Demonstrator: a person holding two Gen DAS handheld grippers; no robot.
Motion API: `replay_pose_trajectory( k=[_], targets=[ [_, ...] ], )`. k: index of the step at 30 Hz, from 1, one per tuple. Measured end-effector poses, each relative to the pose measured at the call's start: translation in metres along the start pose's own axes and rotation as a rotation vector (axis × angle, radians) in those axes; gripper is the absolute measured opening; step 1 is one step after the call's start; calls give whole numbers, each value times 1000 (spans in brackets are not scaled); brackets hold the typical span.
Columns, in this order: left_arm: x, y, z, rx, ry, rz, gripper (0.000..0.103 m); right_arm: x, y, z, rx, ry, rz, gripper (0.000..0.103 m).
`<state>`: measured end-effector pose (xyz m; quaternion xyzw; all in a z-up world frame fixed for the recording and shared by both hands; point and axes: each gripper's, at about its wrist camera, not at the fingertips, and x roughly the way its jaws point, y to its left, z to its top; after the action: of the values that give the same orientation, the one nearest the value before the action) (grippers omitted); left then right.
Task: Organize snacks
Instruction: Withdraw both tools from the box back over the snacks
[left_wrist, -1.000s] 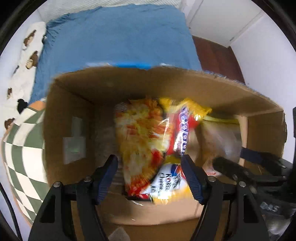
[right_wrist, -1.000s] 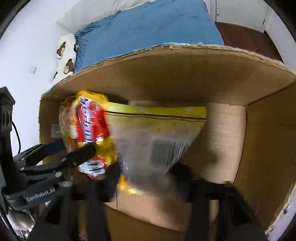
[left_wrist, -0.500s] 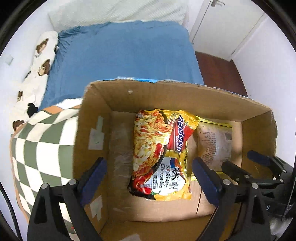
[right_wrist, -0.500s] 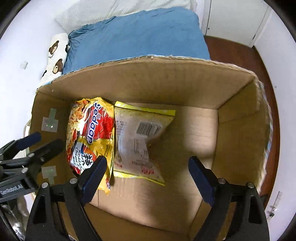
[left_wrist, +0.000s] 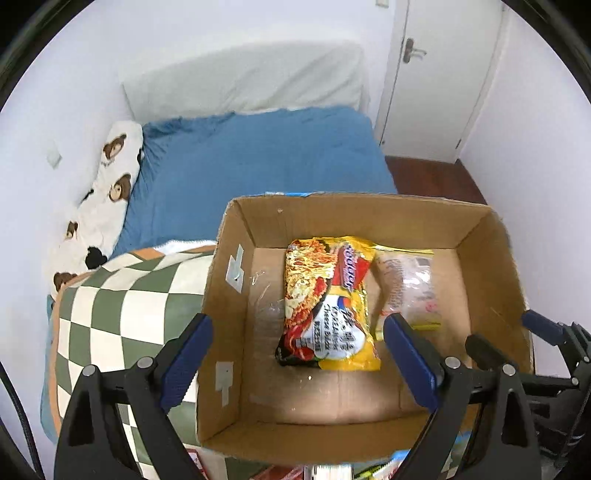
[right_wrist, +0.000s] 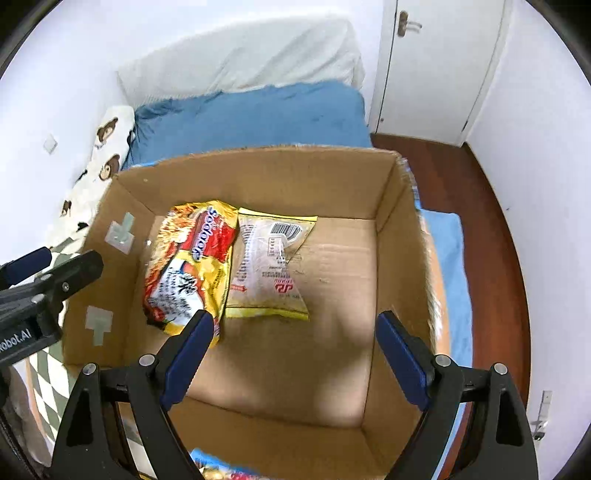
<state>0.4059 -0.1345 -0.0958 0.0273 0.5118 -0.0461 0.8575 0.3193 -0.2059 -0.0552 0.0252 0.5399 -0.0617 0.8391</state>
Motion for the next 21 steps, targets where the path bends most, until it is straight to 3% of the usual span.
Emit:
replay_pose_trajectory(
  k=[7, 13, 16, 21],
  targets=[
    [-58, -2, -30, 24, -94, 4, 94, -62, 9, -29, 15, -129, -14, 91],
    [-103, 4, -58, 11, -131, -19, 94, -115, 13, -62, 49, -191, 30, 92],
    [-113, 8, -80, 13, -112, -17, 94, -131, 13, -81, 67, -177, 68, 92],
    [-104, 23, -129, 3, -6, -2, 94, -132, 13, -127, 124, -75, 174, 92]
  ],
)
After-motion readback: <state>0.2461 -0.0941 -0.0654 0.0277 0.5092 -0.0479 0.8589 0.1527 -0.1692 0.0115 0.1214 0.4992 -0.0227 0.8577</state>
